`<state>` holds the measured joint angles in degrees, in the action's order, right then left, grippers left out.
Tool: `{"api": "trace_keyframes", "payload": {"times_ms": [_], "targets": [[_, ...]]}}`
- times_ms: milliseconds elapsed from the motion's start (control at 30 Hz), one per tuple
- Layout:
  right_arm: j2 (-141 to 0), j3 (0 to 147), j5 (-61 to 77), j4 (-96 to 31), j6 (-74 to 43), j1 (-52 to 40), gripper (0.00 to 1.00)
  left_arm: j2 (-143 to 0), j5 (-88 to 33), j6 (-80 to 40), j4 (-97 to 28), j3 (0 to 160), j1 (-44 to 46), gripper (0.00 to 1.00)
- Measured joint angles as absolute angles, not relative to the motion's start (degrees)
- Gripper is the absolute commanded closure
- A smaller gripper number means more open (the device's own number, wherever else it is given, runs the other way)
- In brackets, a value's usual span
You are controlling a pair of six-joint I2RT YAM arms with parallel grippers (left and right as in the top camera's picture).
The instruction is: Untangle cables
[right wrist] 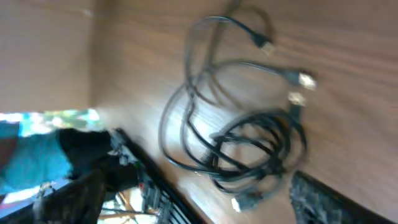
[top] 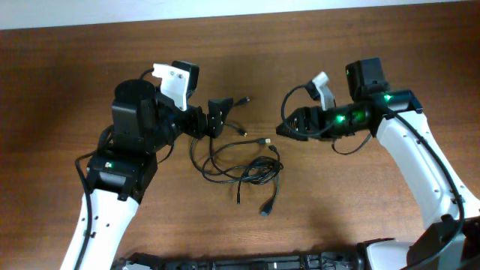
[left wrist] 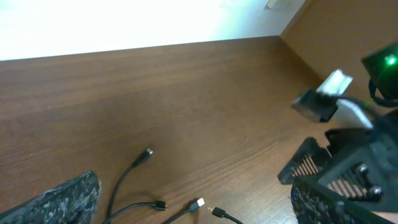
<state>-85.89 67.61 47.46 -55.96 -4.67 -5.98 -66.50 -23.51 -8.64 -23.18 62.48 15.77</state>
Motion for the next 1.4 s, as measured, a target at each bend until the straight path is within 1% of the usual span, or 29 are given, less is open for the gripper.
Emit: {"api": "trace_keyframes", "payload": {"times_ms": [67,167,233,400,533,600,633,700,767,800,933,1000,1133,1200,1300,1367,1400], "targets": [[-85.9,64.3,44.1,-56.3,-7.6,-6.0,0.01,-66.5,-23.5,-8.6,-23.2,62.5,15.8,0.02],[-85.9,59.0,43.5,-53.2,-11.8,-6.0,0.00,-66.5,-23.5,-8.6,-23.2,62.5,15.8,0.02],[-85.9,53.3,45.3,-48.8,-15.0,-6.0,0.12,-66.5,-23.5,-8.6,-23.2,62.5,15.8,0.01],[-86.0,45.3,51.0,-38.8,-21.0,-6.3,0.26,-66.5,-23.5,-8.6,-23.2,62.5,15.8,0.02],[-86.0,44.1,52.5,-35.7,-23.7,-8.6,0.26,-66.5,-23.5,-8.6,-23.2,62.5,15.8,0.01],[-86.0,44.0,52.1,-31.6,-26.2,-12.7,0.39,-66.5,-23.5,-8.6,-23.2,62.5,15.8,0.01],[-86.0,44.0,51.2,-30.5,-27.9,-14.2,0.42,-66.5,-23.5,-8.6,-23.2,62.5,15.8,0.01],[-86.0,43.9,49.3,-28.7,-30.2,-16.6,0.55,-66.5,-23.5,-8.6,-23.2,62.5,15.8,0.02],[-86.0,43.9,47.6,-28.4,-32.4,-17.8,0.62,-66.5,-23.5,-8.6,-23.2,62.5,15.8,0.01],[-86.0,43.9,47.1,-28.4,-33.0,-17.8,0.67,-66.5,-23.5,-8.6,-23.2,62.5,15.8,0.01],[-86.0,43.9,44.5,-28.4,-34.4,-17.8,0.81,-66.5,-23.5,-8.6,-23.2,62.5,15.8,0.01],[-86.0,43.9,43.4,-28.4,-34.6,-17.8,0.83,-66.5,-23.5,-8.6,-23.2,62.5,15.8,0.01],[-86.0,43.9,40.1,-28.4,-35.0,-17.8,0.83,-66.5,-23.5,-8.6,-23.2,62.5,15.8,0.02],[-86.0,43.9,38.5,-28.4,-34.9,-17.8,0.79,-66.5,-23.5,-8.6,-23.2,62.5,15.8,0.01],[-86.0,43.9,36.9,-28.2,-35.2,-17.8,0.79,-66.5,-23.5,-8.6,-23.2,62.5,15.8,0.01],[-86.0,43.9,36.0,-28.2,-35.4,-17.8,0.71,-66.5,-23.5,-8.6,-23.2,62.5,15.8,0.01],[-86.0,43.9,35.7,-28.1,-35.6,-17.8,0.71,-66.5,-23.5,-8.6,-23.2,62.5,15.8,0.01]]}}
